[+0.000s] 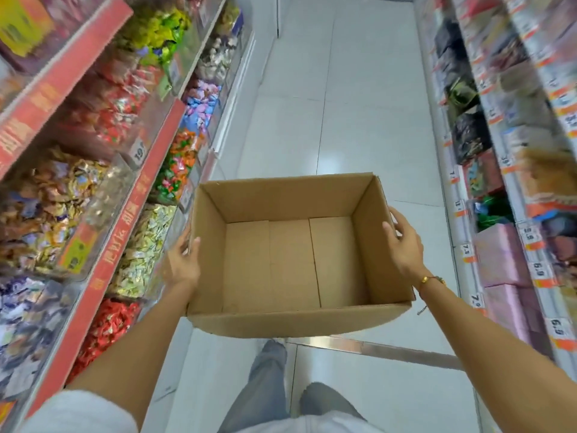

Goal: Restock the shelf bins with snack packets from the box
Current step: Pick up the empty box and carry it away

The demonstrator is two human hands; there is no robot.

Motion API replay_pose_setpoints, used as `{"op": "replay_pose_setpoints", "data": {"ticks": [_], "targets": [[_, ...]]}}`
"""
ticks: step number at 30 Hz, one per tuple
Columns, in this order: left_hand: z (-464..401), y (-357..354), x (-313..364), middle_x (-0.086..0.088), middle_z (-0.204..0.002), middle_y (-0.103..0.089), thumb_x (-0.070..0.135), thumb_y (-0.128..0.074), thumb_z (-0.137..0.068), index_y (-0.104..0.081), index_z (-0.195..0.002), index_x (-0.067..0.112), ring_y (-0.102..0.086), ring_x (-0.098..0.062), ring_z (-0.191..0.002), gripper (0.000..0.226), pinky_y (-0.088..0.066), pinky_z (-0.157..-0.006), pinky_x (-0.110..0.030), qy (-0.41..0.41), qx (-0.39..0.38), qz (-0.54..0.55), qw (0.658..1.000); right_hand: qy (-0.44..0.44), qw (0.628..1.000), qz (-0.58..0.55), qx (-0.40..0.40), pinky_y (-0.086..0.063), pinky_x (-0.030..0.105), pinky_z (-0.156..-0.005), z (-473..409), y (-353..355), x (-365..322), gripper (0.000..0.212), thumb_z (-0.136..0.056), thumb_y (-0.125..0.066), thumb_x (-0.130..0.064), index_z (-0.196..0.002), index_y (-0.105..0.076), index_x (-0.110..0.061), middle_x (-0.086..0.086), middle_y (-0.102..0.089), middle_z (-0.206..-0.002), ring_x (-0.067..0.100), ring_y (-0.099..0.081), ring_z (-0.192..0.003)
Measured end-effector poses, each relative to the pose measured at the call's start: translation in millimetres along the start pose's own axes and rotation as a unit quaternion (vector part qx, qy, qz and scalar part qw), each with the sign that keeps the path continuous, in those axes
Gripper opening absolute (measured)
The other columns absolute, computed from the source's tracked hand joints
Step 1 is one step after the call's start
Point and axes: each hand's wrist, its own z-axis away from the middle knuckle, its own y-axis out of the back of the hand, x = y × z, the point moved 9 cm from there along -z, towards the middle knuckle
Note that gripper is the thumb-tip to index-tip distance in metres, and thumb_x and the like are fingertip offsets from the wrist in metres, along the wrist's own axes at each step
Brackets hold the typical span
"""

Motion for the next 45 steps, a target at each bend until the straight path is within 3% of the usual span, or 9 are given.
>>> {"op": "replay_pose_setpoints", "data": {"ticks": [7, 14, 19, 30, 36, 40, 45], "targets": [[-126, -80, 94, -0.008, -0.138, -0.055, 0.034, -0.053, -0.098, -0.049, -0.141, 0.024, -0.051, -0.028, -0.127, 0.045, -0.04, -0.102, -0.04, -0.051, -0.057, -0.033, 0.997, -0.017, 0.998, 0.029, 0.047, -0.041, 0.032, -0.094, -132, 13, -25, 0.042, -0.1, -0.047, -0.033, -0.141, -0.046, -0.026, 0.006, -0.06, -0.131, 0.024, -0.055, -0.121], [-239, -173, 177, -0.009, -0.135, -0.057, 0.037, -0.054, -0.097, -0.05, -0.14, 0.025, -0.053, -0.029, -0.124, 0.045, -0.043, -0.103, -0.044, -0.066, -0.069, -0.038, 0.995, -0.032, 0.998, 0.006, 0.05, -0.043, 0.042, -0.103, -283, 13, -33, 0.042, -0.1, -0.046, -0.031, -0.141, -0.044, -0.027, 0.003, -0.055, -0.136, 0.024, -0.052, -0.124], [-297, -230, 245, -0.011, -0.137, -0.055, 0.033, -0.053, -0.098, -0.051, -0.139, 0.025, -0.052, -0.03, -0.125, 0.042, -0.039, -0.102, -0.037, -0.037, -0.039, -0.051, 0.997, -0.046, 0.998, 0.003, 0.032, -0.042, 0.041, -0.104, -397, 16, -44, 0.042, -0.1, -0.046, -0.031, -0.142, -0.043, -0.027, 0.005, -0.053, -0.139, 0.026, -0.052, -0.124], [-481, -358, 355, -0.009, -0.132, -0.06, 0.043, -0.055, -0.094, -0.05, -0.138, 0.035, -0.057, -0.029, -0.119, 0.045, -0.044, -0.103, -0.051, 0.002, -0.048, -0.008, 0.999, -0.037, 0.999, 0.024, 0.016, -0.043, 0.043, -0.099, -667, 5, -91, 0.042, -0.1, -0.046, -0.033, -0.142, -0.043, -0.029, 0.005, -0.054, -0.138, 0.028, -0.055, -0.119], [-610, -422, 450, -0.007, -0.127, -0.063, 0.037, -0.056, -0.095, -0.053, -0.136, 0.032, -0.059, -0.024, -0.117, 0.042, -0.044, -0.101, -0.044, -0.019, -0.049, -0.012, 0.999, -0.027, 0.999, 0.011, 0.031, -0.042, 0.031, -0.093, -817, -13, -135, 0.04, -0.1, -0.046, -0.03, -0.14, -0.047, -0.025, 0.003, -0.059, -0.132, 0.024, -0.055, -0.12], [-694, -464, 519, -0.008, -0.13, -0.061, 0.036, -0.055, -0.096, -0.052, -0.138, 0.031, -0.057, -0.024, -0.12, 0.042, -0.047, -0.099, -0.047, -0.039, -0.058, -0.012, 0.998, -0.041, 0.998, 0.005, 0.043, -0.046, 0.043, -0.1, -917, -20, -161, 0.043, -0.099, -0.046, -0.035, -0.142, -0.045, -0.026, 0.005, -0.058, -0.134, 0.025, -0.055, -0.121], [-785, -524, 597, -0.009, -0.132, -0.06, 0.037, -0.054, -0.097, -0.05, -0.139, 0.031, -0.055, -0.026, -0.122, 0.043, -0.044, -0.102, -0.046, -0.041, -0.042, -0.016, 0.998, -0.033, 0.998, 0.002, 0.047, -0.043, 0.038, -0.1, -1049, -26, -192, 0.043, -0.1, -0.046, -0.033, -0.142, -0.045, -0.024, 0.002, -0.055, -0.137, 0.022, -0.053, -0.123]]}}
